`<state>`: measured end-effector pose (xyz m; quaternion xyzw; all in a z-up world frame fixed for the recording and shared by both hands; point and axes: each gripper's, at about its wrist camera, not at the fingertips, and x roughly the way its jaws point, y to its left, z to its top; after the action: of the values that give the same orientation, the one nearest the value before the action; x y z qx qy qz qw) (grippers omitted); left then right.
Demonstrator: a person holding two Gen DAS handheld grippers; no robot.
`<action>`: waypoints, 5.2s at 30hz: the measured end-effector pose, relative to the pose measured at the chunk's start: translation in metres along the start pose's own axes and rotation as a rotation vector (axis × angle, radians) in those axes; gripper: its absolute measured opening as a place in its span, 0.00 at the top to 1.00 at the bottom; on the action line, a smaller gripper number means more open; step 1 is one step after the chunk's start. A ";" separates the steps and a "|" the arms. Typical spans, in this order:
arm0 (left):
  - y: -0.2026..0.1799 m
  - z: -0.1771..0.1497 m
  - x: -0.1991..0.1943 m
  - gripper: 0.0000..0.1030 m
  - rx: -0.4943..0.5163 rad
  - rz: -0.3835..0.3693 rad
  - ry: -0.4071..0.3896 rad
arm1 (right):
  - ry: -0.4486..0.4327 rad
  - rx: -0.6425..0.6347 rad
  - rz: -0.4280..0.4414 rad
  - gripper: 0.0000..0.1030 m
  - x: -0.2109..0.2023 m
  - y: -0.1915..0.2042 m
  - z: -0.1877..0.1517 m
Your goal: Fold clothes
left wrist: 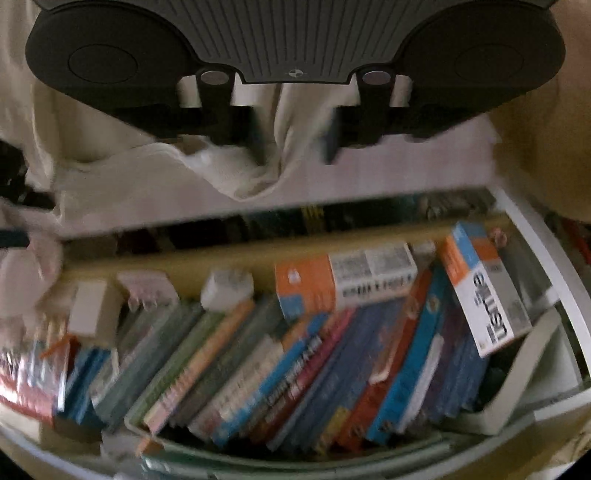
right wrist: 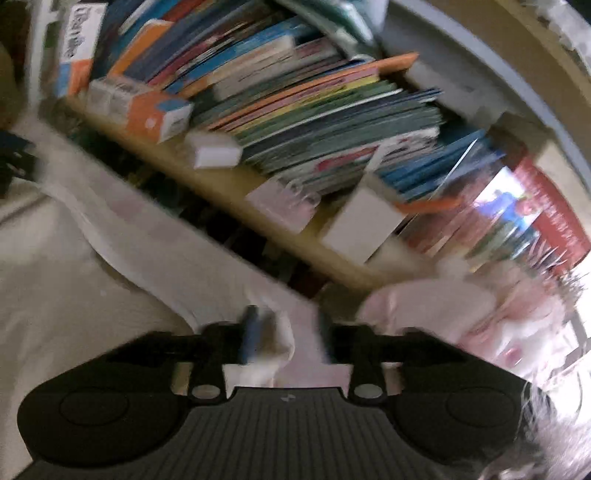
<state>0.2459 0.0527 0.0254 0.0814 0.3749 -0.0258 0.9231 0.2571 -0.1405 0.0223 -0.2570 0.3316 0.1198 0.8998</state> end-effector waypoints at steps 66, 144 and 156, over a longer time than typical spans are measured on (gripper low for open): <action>0.109 -0.182 -0.138 0.81 -0.150 0.131 0.110 | 0.043 0.188 0.308 0.90 -0.160 0.108 -0.126; 0.033 -0.234 -0.200 0.34 -0.046 -0.092 0.117 | 0.312 0.461 0.218 0.57 -0.286 0.054 -0.262; 0.043 -0.245 -0.186 0.34 -0.060 -0.161 0.146 | 0.363 0.458 0.148 0.95 -0.290 0.072 -0.268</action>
<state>-0.0517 0.1341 -0.0124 0.0252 0.4469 -0.0829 0.8904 -0.1317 -0.2382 0.0120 -0.0398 0.5234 0.0594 0.8491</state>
